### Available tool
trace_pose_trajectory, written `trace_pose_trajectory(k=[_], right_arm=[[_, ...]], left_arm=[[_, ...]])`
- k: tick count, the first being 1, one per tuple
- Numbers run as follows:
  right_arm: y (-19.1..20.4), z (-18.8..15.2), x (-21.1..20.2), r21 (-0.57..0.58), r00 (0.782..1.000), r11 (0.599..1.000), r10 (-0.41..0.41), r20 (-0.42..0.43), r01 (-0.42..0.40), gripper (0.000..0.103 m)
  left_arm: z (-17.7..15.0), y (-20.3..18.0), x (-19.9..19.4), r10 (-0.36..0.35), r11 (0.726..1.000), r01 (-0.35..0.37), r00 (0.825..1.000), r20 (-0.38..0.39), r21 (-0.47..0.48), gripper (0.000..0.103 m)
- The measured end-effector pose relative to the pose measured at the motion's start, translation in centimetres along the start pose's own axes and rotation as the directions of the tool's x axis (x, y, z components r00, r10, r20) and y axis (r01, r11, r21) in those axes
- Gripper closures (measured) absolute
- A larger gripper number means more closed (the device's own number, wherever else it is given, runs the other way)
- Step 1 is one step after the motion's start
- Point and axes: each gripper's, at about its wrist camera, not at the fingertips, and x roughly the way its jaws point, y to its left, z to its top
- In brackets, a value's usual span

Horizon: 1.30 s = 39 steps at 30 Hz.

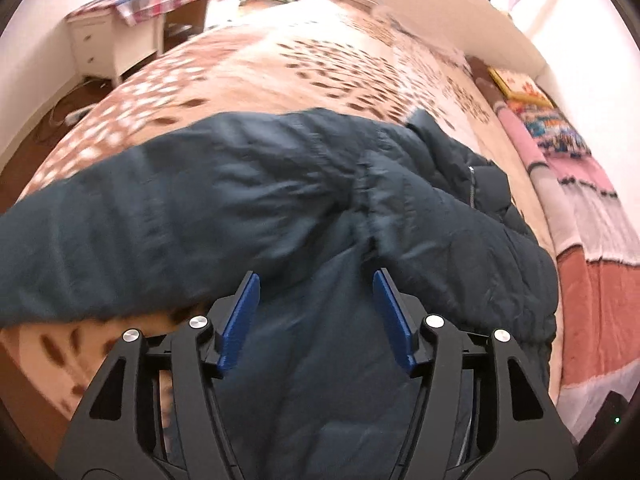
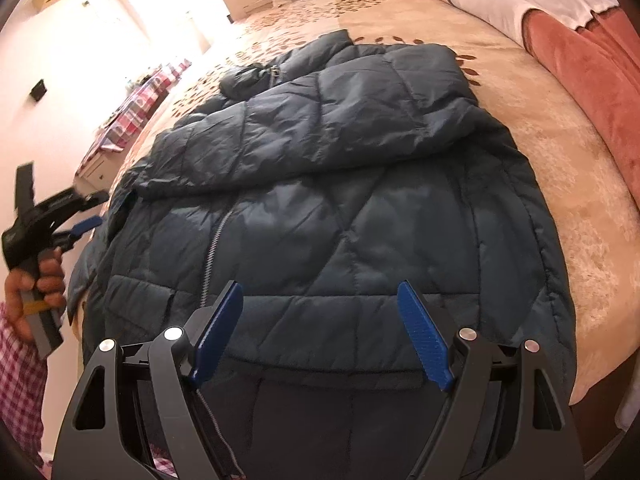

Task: Fold large clothes

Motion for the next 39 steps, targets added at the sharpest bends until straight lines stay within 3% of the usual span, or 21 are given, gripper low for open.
trace_pose_trajectory(k=[4,9,14,21,26,28,29,30,31,33,36,39], right_arm=[[1.2,-0.4,0.0,-0.025,1.000,1.000,0.008,-0.009,-0.008,0.025],[2.6,-0.8,0.1,-0.057,1.000,0.998,0.011,-0.017,-0.012,0.025],[3.8,-1.1,0.2,-0.083,1.000,0.996,0.011,-0.025,-0.013,0.025],[4.5,-1.4,0.0,-0.107,1.000,0.994,-0.008,-0.025,0.005,0.025],[4.5,-1.3,0.0,-0.106,0.999,0.994,-0.018,-0.027,0.015,0.025],[4.5,-1.4,0.1,-0.105,1.000,0.994,-0.018,-0.024,0.015,0.025],[4.5,-1.4,0.1,-0.106,1.000,0.994,-0.019,-0.025,0.016,0.025],[4.4,-1.4,0.1,-0.106,1.000,0.994,-0.017,-0.026,0.015,0.025],[4.4,-1.4,0.1,-0.105,1.000,0.994,-0.015,-0.027,0.012,0.025],[4.3,-1.4,0.1,-0.102,1.000,0.995,-0.012,-0.027,0.009,0.025],[4.2,-1.4,-0.1,-0.103,1.000,0.995,-0.011,-0.020,0.009,0.025],[3.5,-1.3,-0.4,-0.086,1.000,0.996,-0.011,0.001,0.011,0.025]], left_arm=[[-1.9,6.7,-2.9,0.026,0.989,-0.022,0.999,0.023,-0.144,0.044],[-3.7,15.6,-5.6,0.040,0.930,-0.016,0.997,0.059,-0.368,0.044],[-5.0,22.6,-5.7,0.009,0.795,0.047,0.996,0.090,-0.605,0.044],[-7.3,25.8,-2.8,-0.072,0.619,0.116,0.993,0.091,-0.777,0.044],[-7.5,26.9,-1.8,-0.039,0.537,0.158,0.986,0.163,-0.828,0.044],[-7.2,27.1,-1.4,-0.025,0.521,0.153,0.986,0.165,-0.840,0.044],[-7.1,27.2,-1.2,-0.017,0.516,0.151,0.986,0.166,-0.843,0.044],[-7.0,27.0,-1.1,0.004,0.519,0.141,0.986,0.167,-0.843,0.050],[-6.7,26.7,-1.0,0.043,0.543,0.102,0.988,0.149,-0.834,0.072],[-5.9,26.3,-1.1,0.095,0.609,0.038,0.988,0.120,-0.792,0.093],[-5.0,25.9,-3.2,0.153,0.669,0.001,0.978,0.138,-0.744,0.097],[-2.6,22.8,-6.0,0.183,0.761,0.001,0.959,0.217,-0.649,0.098]])
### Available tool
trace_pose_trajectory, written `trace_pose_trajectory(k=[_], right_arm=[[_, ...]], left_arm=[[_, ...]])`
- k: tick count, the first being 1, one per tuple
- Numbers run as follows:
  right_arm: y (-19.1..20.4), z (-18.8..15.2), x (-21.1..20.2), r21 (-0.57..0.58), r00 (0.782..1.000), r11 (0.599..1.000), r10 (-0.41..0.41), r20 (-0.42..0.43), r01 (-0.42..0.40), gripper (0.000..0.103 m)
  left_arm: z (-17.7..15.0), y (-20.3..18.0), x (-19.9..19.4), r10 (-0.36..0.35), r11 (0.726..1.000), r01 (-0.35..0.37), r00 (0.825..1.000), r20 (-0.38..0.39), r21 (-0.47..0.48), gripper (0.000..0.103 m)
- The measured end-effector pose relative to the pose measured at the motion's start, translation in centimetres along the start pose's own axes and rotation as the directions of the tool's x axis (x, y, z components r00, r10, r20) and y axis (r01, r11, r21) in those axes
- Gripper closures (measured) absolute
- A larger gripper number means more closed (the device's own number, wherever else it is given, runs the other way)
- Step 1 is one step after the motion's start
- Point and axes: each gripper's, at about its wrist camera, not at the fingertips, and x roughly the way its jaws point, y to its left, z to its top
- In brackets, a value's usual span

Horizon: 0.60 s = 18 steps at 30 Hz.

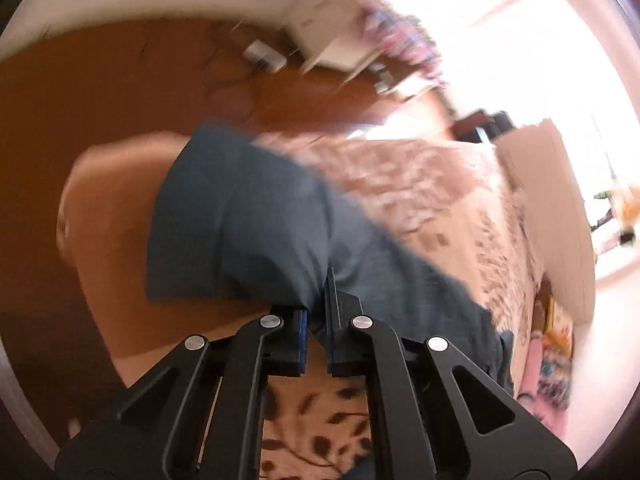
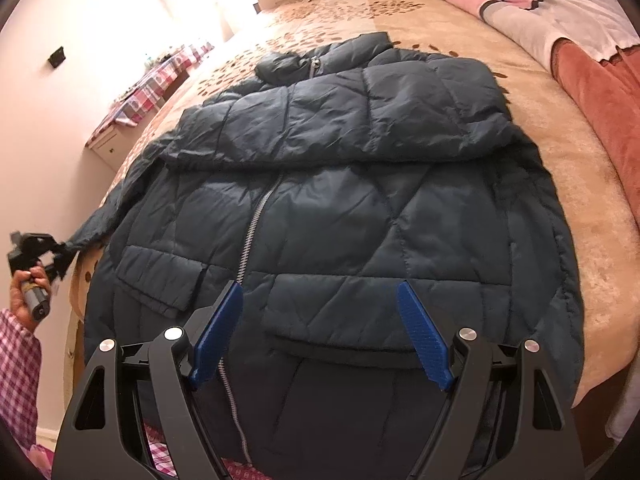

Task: Fold large clothes

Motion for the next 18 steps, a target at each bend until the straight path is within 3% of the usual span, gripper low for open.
trace_pose_trajectory(k=[3,6,8,11,14,16,18], right_arm=[[-1.1,0.0,-0.4,0.037,1.000,0.999,0.003,0.018,-0.003,0.025],[-2.1,0.0,-0.9,0.067,0.999,0.998,0.008,0.041,-0.011,0.025],[-2.8,0.0,-1.3,0.082,0.998,0.997,0.008,0.057,-0.012,0.025],[-4.2,-0.2,-2.0,0.115,0.997,0.993,0.009,0.081,-0.018,0.025],[-5.7,-0.5,-2.7,0.153,0.995,0.988,0.007,0.103,-0.023,0.025],[-6.8,-0.8,-3.1,0.176,0.994,0.984,0.004,0.113,-0.024,0.025],[-7.9,-1.2,-3.6,0.198,0.992,0.980,-0.004,0.123,-0.021,0.025]], left_arm=[[0.1,-6.2,-3.5,-0.106,0.979,0.092,0.992,0.070,0.181,0.098],[-0.7,-13.1,-7.3,-0.265,0.902,0.217,0.961,0.082,0.372,0.098],[-2.3,-17.7,-9.6,-0.362,0.822,0.293,0.931,0.051,0.488,0.098],[-7.1,-25.2,-11.9,-0.493,0.644,0.428,0.866,-0.084,0.634,0.098],[-13.6,-29.8,-12.0,-0.515,0.513,0.523,0.822,-0.244,0.680,0.098],[-17.9,-31.3,-10.9,-0.483,0.464,0.558,0.810,-0.332,0.688,0.098],[-22.2,-32.6,-8.3,-0.420,0.435,0.571,0.812,-0.404,0.696,0.098]])
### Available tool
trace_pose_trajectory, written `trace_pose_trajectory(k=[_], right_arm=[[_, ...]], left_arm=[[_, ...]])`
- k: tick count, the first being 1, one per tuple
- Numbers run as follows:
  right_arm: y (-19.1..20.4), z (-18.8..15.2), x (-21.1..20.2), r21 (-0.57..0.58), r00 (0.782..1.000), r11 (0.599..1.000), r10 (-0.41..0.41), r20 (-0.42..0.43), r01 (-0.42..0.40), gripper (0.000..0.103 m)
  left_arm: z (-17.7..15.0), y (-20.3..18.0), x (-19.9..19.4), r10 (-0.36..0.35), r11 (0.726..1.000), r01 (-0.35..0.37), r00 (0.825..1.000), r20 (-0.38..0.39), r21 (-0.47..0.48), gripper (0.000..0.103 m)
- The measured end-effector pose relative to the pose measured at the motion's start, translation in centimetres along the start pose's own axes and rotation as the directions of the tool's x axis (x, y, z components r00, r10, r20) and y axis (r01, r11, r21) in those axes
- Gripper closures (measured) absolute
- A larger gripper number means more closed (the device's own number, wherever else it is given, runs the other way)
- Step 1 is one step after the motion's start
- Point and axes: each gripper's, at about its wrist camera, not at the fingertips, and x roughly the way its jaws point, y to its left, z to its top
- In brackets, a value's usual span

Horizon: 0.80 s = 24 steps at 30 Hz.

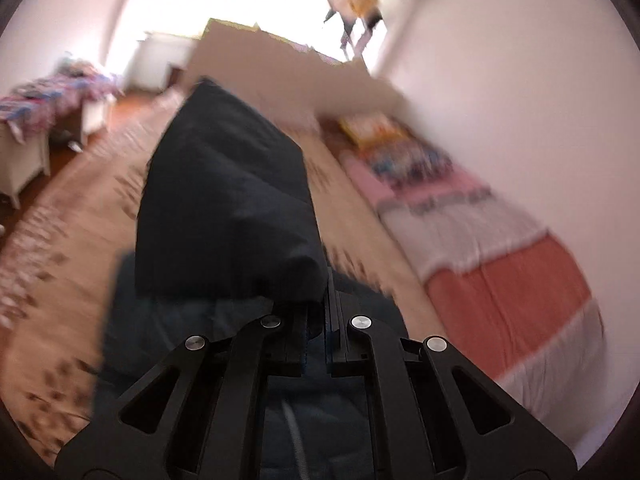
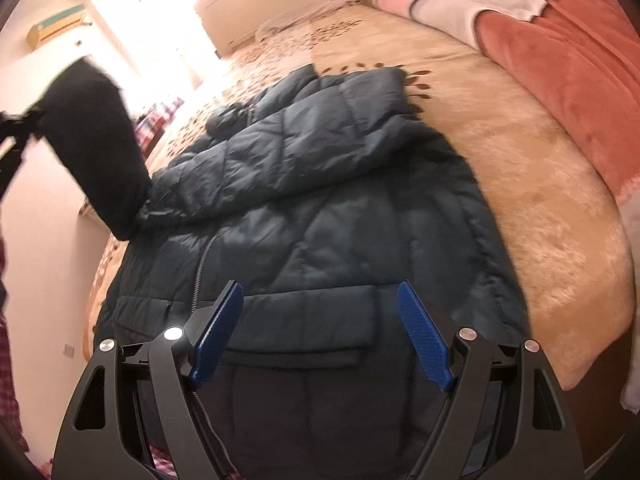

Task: Fold large clothes

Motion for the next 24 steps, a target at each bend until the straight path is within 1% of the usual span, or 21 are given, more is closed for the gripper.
trace_pose_trajectory(k=[2,3,4,5,6,7,8,9,10,11,12,14,16,17,19,23,24], right_arm=[[-1.0,0.0,-0.4,0.016,1.000,1.000,-0.003,0.007,0.003,0.025],[-1.5,-0.1,-0.5,0.026,1.000,1.000,-0.007,0.010,0.007,0.025],[-1.9,-0.1,-0.7,0.034,1.000,0.999,-0.010,0.012,0.009,0.025],[-2.2,-0.1,-0.8,0.038,1.000,0.999,-0.011,0.013,0.011,0.025],[-2.5,-0.1,-1.0,0.044,1.000,0.999,-0.012,0.016,0.012,0.025],[-2.8,-0.2,-1.0,0.049,1.000,0.999,-0.012,0.019,0.011,0.025],[-3.0,-0.2,-1.0,0.052,1.000,0.999,-0.012,0.020,0.011,0.025],[-3.3,-0.2,-1.0,0.057,1.000,0.998,-0.012,0.019,0.011,0.025],[-3.5,-0.2,-0.9,0.063,1.000,0.998,-0.010,0.017,0.009,0.025],[-3.6,-0.3,-0.8,0.067,1.000,0.998,-0.009,0.015,0.008,0.025],[-3.7,-0.3,-0.5,0.073,1.000,0.997,-0.008,0.009,0.007,0.025],[-3.6,-0.2,-0.1,0.082,1.000,0.997,0.000,-0.001,0.000,0.025],[-3.0,0.1,0.4,0.076,1.000,0.997,0.019,-0.007,-0.018,0.025],[-2.7,0.2,0.5,0.071,1.000,0.997,0.029,-0.010,-0.028,0.025],[-1.9,0.9,1.1,0.070,0.998,0.995,0.067,-0.022,-0.065,0.025],[0.0,2.8,2.7,0.101,0.983,0.980,0.175,-0.050,-0.169,0.025],[0.5,3.5,3.3,0.114,0.979,0.975,0.197,-0.053,-0.190,0.025]], left_arm=[[-2.0,-1.4,4.0,0.011,1.000,-0.010,0.997,-0.078,0.011,0.098],[-3.7,-1.9,6.1,0.035,0.999,-0.033,0.991,-0.127,0.015,0.097],[-5.6,-2.5,7.1,0.059,0.998,-0.056,0.985,-0.165,0.019,0.094],[-6.9,-2.6,8.8,0.084,0.996,-0.081,0.973,-0.214,0.024,0.090],[-8.0,-2.3,10.8,0.102,0.995,-0.098,0.955,-0.280,0.027,0.077],[-9.0,-2.1,11.8,0.103,0.995,-0.100,0.939,-0.328,0.025,0.063],[-9.8,-2.1,12.0,0.101,0.995,-0.098,0.929,-0.355,0.025,0.056],[-10.9,-2.1,12.3,0.084,0.996,-0.081,0.920,-0.384,0.023,0.045],[-11.5,-2.1,12.3,0.056,0.998,-0.052,0.912,-0.407,0.021,0.041],[-11.2,-1.7,12.2,0.049,0.999,-0.043,0.908,-0.415,0.023,0.041],[-11.3,-2.1,11.4,0.047,0.999,-0.038,0.910,-0.412,0.030,0.041],[-11.1,-2.1,9.5,0.024,1.000,-0.016,0.921,-0.388,0.024,0.041],[-11.4,-1.9,8.5,0.014,1.000,-0.007,0.929,-0.370,0.020,0.041],[-11.6,-1.6,7.4,0.013,1.000,-0.005,0.934,-0.356,0.023,0.041],[-11.9,-1.7,6.1,0.026,0.999,-0.013,0.939,-0.342,0.041,0.041],[-12.6,-0.5,3.4,0.052,0.997,-0.034,0.949,-0.311,0.063,0.041],[-13.0,-0.2,2.1,0.059,0.997,-0.040,0.953,-0.296,0.069,0.041]])
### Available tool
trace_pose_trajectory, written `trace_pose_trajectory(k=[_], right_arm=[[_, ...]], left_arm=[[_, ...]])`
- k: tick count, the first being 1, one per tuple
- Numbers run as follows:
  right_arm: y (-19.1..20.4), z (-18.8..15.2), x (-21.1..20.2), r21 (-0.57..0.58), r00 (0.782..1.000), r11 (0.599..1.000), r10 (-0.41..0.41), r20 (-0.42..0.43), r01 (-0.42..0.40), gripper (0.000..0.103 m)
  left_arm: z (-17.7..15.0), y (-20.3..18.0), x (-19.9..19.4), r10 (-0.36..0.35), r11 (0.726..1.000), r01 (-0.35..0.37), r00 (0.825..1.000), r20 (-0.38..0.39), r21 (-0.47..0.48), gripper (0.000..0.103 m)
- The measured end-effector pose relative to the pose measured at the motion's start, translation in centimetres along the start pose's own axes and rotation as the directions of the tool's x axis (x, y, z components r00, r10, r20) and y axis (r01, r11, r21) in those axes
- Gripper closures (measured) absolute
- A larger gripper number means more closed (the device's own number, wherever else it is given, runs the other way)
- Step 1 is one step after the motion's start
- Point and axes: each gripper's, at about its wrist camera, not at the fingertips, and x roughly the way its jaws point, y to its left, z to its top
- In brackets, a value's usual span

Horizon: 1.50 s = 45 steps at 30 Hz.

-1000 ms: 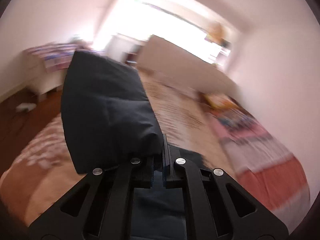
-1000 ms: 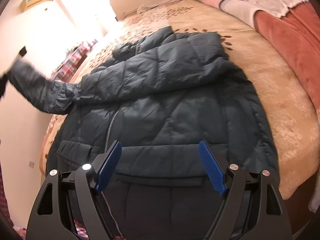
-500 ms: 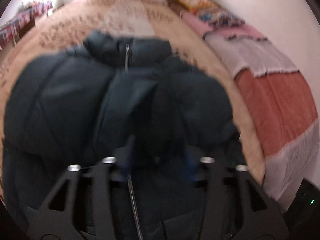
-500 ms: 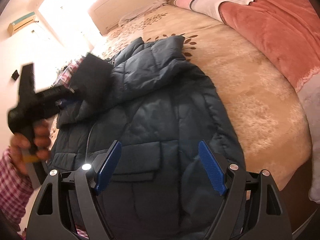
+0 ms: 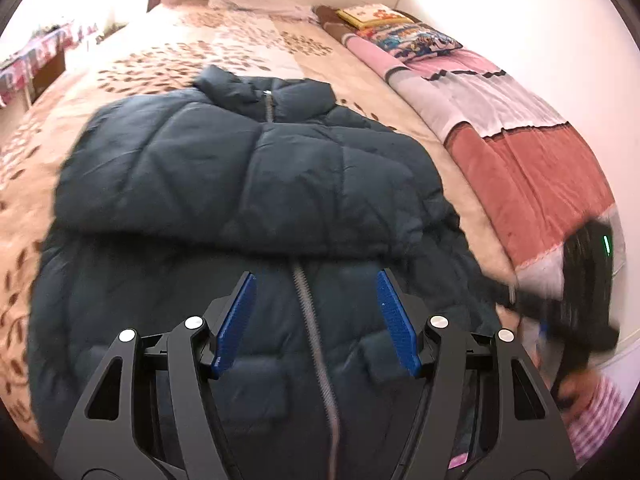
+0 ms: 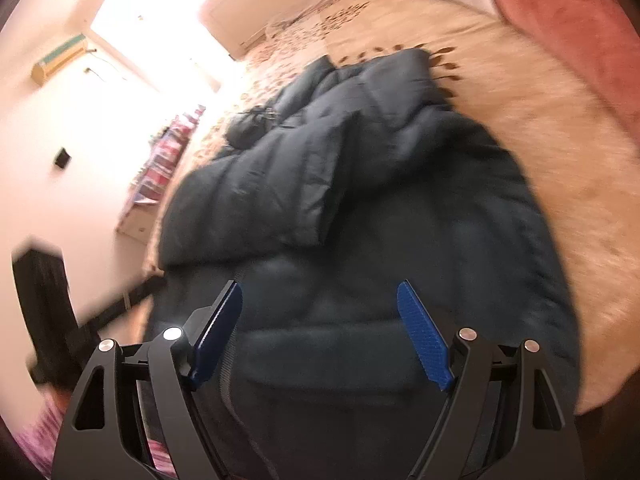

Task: Fold large clothes

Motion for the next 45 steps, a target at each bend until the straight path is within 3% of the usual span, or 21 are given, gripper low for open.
trace_pose_trajectory(k=[6,10,11,13,16,20,26,27,28,31,38,42,45], right_arm=[[0.4,2.8,3.6,0.060,0.999,0.998,-0.034,-0.031,0.036,0.027],[0.1,3.9,6.7,0.100,0.993,0.992,-0.072,-0.091,0.081,0.061],[0.0,4.0,7.1,0.105,0.992,0.990,-0.080,-0.099,0.090,0.065],[-0.2,3.9,7.7,0.122,0.991,0.988,-0.078,-0.106,0.091,0.088],[-0.1,3.8,6.8,0.111,0.994,0.990,-0.077,-0.071,0.085,0.094],[-0.2,3.7,5.6,0.100,0.994,0.989,-0.102,-0.033,0.105,0.094],[-0.6,3.6,7.7,0.077,0.982,0.985,-0.146,-0.123,0.156,0.091],[-0.5,3.6,7.5,0.076,0.981,0.984,-0.149,-0.121,0.158,0.085],[-0.5,3.6,7.0,0.080,0.982,0.985,-0.146,-0.117,0.156,0.070],[-0.2,3.3,4.8,0.060,0.989,0.989,-0.128,-0.077,0.132,0.051],[-0.5,-1.6,-2.7,-0.107,0.981,0.977,-0.190,-0.034,0.186,0.041],[-2.6,-5.6,-6.4,-0.134,0.962,0.958,-0.263,-0.067,0.253,0.039],[-4.2,-7.8,-7.9,-0.119,0.952,0.956,-0.282,-0.121,0.268,0.039]], left_arm=[[-3.7,2.8,-4.3,0.083,0.997,-0.082,0.996,0.036,-0.009,0.041],[-5.9,6.1,-6.2,0.131,0.988,-0.128,0.991,0.023,-0.092,0.041],[-6.4,7.0,-6.5,0.139,0.983,-0.136,0.990,0.018,-0.121,0.041],[-6.9,8.2,-6.9,0.163,0.976,-0.158,0.987,0.016,-0.150,0.041],[-7.5,9.6,-7.4,0.206,0.965,-0.199,0.978,0.022,-0.173,0.041],[-7.7,10.6,-7.1,0.211,0.959,-0.204,0.977,0.016,-0.196,0.041],[-8.1,12.2,-6.9,0.214,0.943,-0.207,0.977,-0.002,-0.261,0.041],[-8.2,12.3,-6.9,0.217,0.939,-0.209,0.976,-0.003,-0.273,0.041],[-8.3,12.7,-7.1,0.221,0.934,-0.213,0.975,-0.004,-0.287,0.041],[-8.6,13.7,-7.8,0.239,0.918,-0.229,0.971,-0.007,-0.323,0.041],[-10.9,16.0,-8.9,0.260,0.884,-0.261,0.964,-0.055,-0.388,0.041],[-11.8,15.8,-9.0,0.259,0.907,-0.285,0.958,-0.124,-0.309,0.041],[-12.2,15.3,-9.2,0.321,0.909,-0.355,0.931,-0.177,-0.219,0.041]])
